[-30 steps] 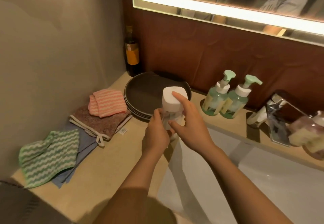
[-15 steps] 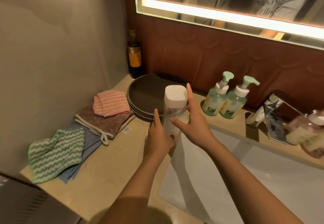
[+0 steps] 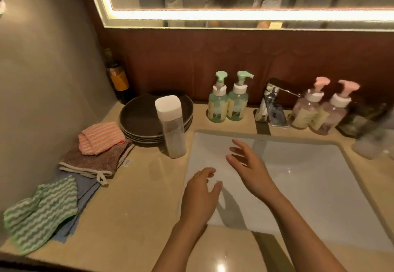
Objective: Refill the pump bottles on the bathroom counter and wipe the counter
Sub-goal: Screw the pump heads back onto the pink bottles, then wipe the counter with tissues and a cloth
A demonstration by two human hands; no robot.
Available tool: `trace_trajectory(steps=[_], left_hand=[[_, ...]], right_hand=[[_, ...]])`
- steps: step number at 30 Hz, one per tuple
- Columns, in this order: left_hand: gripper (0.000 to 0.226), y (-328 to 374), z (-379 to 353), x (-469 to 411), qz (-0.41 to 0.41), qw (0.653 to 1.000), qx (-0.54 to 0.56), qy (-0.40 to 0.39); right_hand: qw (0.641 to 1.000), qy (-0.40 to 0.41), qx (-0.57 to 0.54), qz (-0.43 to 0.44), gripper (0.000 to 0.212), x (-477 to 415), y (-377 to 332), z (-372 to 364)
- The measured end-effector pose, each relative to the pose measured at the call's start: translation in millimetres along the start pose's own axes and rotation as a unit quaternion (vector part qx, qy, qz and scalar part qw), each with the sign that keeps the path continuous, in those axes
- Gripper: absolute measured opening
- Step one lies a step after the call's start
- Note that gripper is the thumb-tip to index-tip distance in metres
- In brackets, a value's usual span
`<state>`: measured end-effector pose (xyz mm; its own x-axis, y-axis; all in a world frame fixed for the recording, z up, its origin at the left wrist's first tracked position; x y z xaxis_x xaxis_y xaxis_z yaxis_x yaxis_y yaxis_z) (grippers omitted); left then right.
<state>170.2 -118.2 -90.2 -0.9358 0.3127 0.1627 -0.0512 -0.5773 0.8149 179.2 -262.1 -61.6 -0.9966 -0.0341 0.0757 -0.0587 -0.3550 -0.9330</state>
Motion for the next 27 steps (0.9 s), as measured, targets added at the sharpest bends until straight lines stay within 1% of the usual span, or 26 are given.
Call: trace_trajectory(steps=[2, 4, 5, 8, 11, 14, 17, 21, 24, 27], left_hand=[[0.035, 26.2, -26.0, 2.5, -0.041, 0.998, -0.029, -0.049], [0.036, 51.1, -57.5, 7.0, -0.079, 0.990, -0.048, -0.105], [0.035, 56.9, -64.6, 9.7, -0.091, 0.987, -0.047, -0.121], [0.034, 88.5, -114.9, 25.2, -0.145, 0.965, -0.063, -0.208], [0.034, 110.5, -148.3, 37.8, -0.189, 0.942, -0.073, -0.269], [0.034, 131.5, -187.3, 47.9, -0.233, 0.913, -0.098, -0.321], [0.033, 152.1, -221.6, 55.8, -0.254, 0.894, -0.105, -0.354], [0.032, 180.4, -280.9, 62.3, -0.273, 0.871, -0.116, -0.391], [0.031, 203.7, -324.6, 58.3, -0.280, 0.864, -0.129, -0.397], [0.031, 227.8, -361.7, 54.0, -0.282, 0.859, -0.142, -0.403]], right_hand=[[0.999, 0.033, -0.010, -0.017, 0.042, 27.4, 15.4, 20.0], [0.995, 0.090, -0.011, -0.044, 0.038, 62.8, 31.4, 46.7], [0.993, 0.106, -0.010, -0.051, 0.037, 72.7, 34.7, 53.3], [0.976, 0.200, -0.020, -0.086, 0.032, 135.5, 56.8, 90.7], [0.961, 0.254, -0.024, -0.111, 0.028, 178.6, 66.9, 116.3], [0.938, 0.317, -0.043, -0.136, 0.028, 227.3, 80.2, 141.7], [0.919, 0.356, -0.053, -0.159, 0.026, 264.4, 97.3, 162.9], [0.898, 0.389, -0.034, -0.203, 0.023, 308.1, 132.8, 207.3], [0.880, 0.411, -0.041, -0.233, 0.022, 336.7, 163.0, 251.1], [0.869, 0.415, -0.019, -0.270, 0.026, 359.7, 186.3, 295.9]])
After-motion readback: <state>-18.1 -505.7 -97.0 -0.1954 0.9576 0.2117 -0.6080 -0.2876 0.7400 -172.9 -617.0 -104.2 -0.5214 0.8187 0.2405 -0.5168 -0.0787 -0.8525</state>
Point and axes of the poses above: each hand's wrist, its own x-axis away from the middle knuckle, its own z-axis out of the back of the hand, y = z × x, the point moved 7 cm from there along -x, towards the middle knuckle, and after that the axes turned 11 degrees about -y, right-handed, at the moved point
